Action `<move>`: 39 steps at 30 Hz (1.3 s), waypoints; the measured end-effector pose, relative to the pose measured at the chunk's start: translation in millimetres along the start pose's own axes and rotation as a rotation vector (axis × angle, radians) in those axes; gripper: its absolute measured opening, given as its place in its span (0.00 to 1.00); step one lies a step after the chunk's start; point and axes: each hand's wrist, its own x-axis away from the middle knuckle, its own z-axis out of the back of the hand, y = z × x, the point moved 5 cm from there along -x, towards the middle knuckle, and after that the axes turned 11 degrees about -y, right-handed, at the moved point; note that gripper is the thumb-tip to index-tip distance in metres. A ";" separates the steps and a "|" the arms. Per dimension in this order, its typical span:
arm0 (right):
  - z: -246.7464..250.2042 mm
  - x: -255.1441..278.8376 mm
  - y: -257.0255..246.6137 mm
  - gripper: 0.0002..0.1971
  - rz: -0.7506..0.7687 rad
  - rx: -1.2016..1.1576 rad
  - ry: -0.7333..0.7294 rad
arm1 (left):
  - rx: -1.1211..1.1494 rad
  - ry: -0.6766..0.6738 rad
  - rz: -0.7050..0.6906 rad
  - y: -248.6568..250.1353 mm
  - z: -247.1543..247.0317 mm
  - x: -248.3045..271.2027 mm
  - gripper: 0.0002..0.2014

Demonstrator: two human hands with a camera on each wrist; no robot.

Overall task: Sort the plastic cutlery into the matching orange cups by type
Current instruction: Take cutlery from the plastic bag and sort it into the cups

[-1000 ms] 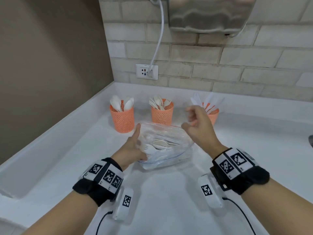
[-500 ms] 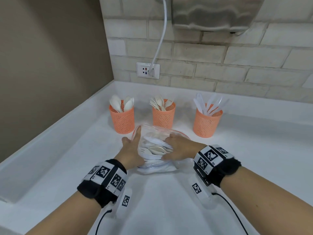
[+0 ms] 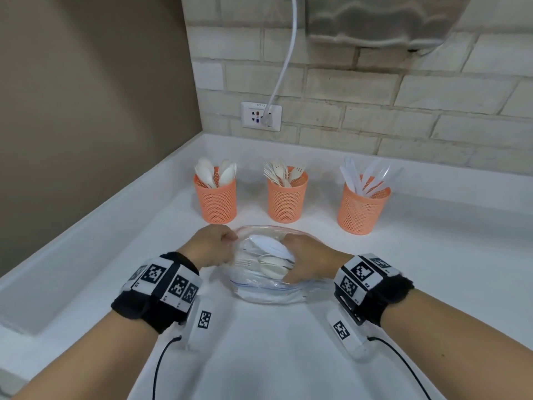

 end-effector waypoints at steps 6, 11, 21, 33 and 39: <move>-3.5 7.5 4.9 0.36 0.103 -0.060 0.108 | 0.105 0.308 -0.028 -10.6 15.3 3.4 0.11; -9.2 8.5 5.4 0.23 0.031 -0.085 0.078 | 0.306 0.000 -0.262 11.3 1.1 13.2 0.09; 3.0 18.7 7.1 0.28 0.190 -0.396 0.179 | -0.006 0.163 -0.278 1.4 17.5 5.5 0.14; 40.3 27.5 15.0 0.21 0.283 -0.923 0.537 | -0.679 -0.209 -0.350 49.6 -71.9 14.2 0.59; 58.0 41.3 27.7 0.15 0.344 -1.179 0.644 | -0.898 -0.039 -0.308 55.1 -79.2 0.3 0.23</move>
